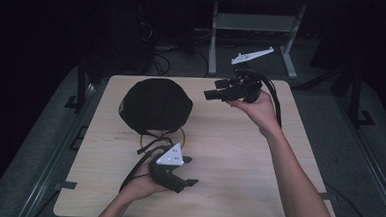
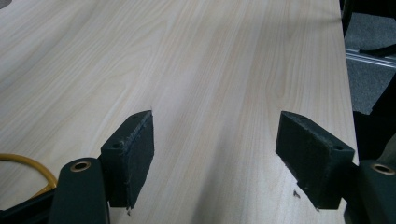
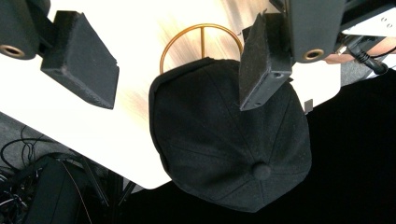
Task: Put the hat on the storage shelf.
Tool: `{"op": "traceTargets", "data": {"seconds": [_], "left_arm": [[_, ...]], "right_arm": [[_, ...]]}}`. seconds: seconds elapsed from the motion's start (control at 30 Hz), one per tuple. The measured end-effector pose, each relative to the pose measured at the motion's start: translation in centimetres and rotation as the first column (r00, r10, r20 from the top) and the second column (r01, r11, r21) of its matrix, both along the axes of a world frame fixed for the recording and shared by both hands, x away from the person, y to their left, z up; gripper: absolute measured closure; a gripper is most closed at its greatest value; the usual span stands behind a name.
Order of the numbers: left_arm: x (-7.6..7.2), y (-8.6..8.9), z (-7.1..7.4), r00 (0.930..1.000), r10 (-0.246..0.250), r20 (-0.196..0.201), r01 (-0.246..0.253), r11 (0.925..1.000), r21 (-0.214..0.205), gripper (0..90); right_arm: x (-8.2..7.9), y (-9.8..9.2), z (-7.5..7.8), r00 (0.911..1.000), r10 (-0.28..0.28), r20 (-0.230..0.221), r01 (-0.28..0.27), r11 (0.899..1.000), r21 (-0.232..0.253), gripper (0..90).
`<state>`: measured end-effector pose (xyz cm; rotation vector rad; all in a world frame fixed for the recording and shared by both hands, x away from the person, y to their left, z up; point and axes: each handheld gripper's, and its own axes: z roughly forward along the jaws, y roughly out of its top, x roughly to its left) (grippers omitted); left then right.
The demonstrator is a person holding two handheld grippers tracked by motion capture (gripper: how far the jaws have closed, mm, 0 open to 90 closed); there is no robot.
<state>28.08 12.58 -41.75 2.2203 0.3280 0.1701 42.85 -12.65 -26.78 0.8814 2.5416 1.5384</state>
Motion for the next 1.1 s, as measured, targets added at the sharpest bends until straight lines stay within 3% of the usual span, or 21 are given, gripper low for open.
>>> {"op": "traceTargets", "data": {"seconds": [1.1], "left_arm": [[-0.1, -0.1, -0.4, 1.0, 0.003, -0.004, -0.003, 1.0, 0.007, 27.2]], "right_arm": [[-1.9, -5.9, -2.8, 0.9959, -0.074, -0.052, 0.074, 0.997, -0.002, 25.5]]}}
